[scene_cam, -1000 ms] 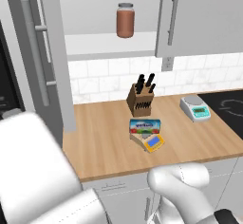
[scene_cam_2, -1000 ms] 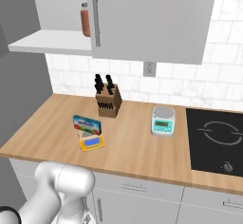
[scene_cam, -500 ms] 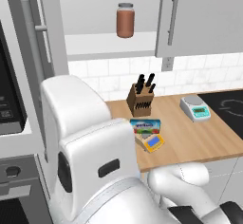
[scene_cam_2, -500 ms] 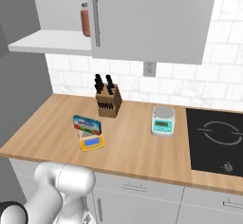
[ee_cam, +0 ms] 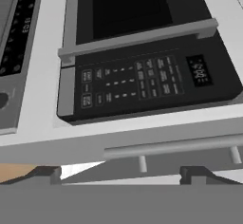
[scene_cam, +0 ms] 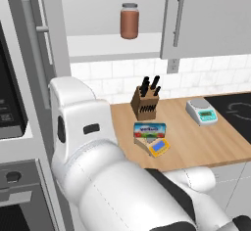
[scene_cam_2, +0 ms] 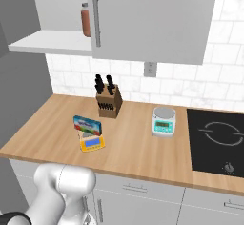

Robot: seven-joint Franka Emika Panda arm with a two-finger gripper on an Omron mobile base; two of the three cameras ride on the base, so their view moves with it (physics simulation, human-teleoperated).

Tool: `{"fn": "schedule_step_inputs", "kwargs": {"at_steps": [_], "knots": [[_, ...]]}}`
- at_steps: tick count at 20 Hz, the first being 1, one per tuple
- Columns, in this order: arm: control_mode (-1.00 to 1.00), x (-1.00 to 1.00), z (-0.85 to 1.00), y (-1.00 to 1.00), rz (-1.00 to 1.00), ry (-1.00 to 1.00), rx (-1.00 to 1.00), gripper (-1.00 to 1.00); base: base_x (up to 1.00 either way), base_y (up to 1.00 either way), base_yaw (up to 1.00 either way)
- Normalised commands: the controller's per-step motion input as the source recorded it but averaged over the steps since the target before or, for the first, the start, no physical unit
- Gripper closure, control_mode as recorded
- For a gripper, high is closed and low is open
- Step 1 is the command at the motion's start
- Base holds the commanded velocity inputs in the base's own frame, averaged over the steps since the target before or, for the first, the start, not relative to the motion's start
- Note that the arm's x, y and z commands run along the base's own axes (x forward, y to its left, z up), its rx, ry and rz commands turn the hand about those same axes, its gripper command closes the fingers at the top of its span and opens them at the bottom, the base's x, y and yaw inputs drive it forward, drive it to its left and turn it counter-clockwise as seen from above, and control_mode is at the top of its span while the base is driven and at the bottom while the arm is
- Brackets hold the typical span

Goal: Pick the boxed food and place it on the digital scale for weighing, and close the cabinet.

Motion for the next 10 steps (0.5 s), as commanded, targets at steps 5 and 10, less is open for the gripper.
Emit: {"fn": "schedule_step_inputs", "kwargs": {"at_steps": [5,10], "knots": [[-1.0,0.64,-0.17,0.1,0.0,-0.06,0.0,-1.0,0.0,0.0,0.0],[-1.0,0.31,-0.08,0.18,0.04,-0.15,0.0,-1.0,0.0,0.0,0.0]]}}
